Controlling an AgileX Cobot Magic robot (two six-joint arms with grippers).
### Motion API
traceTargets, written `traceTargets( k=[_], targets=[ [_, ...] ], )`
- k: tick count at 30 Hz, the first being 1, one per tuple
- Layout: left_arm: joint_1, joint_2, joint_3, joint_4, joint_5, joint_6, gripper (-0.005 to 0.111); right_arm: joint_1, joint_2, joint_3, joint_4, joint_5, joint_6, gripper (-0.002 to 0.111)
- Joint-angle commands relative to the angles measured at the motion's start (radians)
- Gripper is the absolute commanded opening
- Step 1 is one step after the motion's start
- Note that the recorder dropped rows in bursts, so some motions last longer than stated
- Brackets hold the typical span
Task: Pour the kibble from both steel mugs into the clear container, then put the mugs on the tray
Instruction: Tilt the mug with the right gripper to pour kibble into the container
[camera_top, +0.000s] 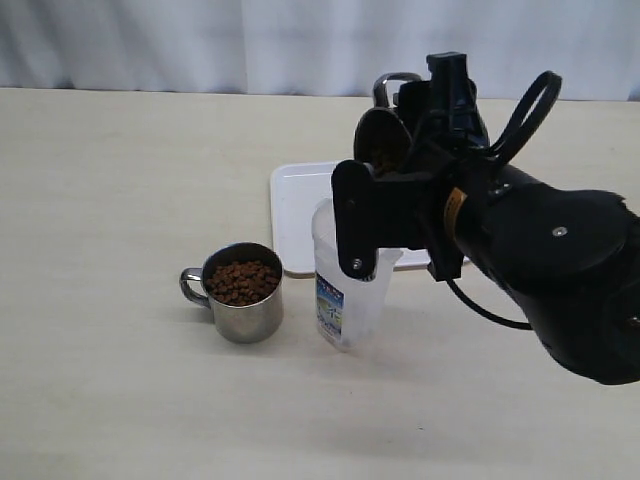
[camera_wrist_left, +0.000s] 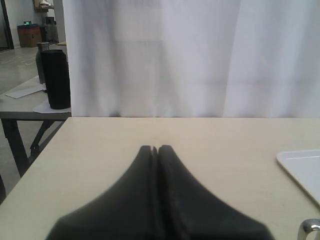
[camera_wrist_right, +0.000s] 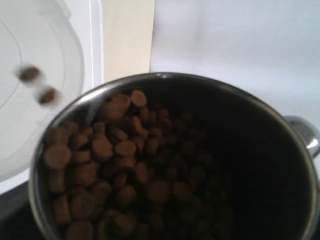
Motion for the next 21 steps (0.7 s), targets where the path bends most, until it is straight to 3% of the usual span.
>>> traceTargets(
  k=[1, 21],
  targets=[
    [-0.008, -0.001, 0.002, -0.003, -0.006, -0.002, 0.0, 0.003, -0.005, -0.001, -0.028, 0.021, -0.015, 0.005],
    [-0.008, -0.001, 0.002, -0.003, -0.006, -0.002, 0.0, 0.003, -0.005, -0.027, -0.028, 0.025, -0.117, 0.005]
  ],
)
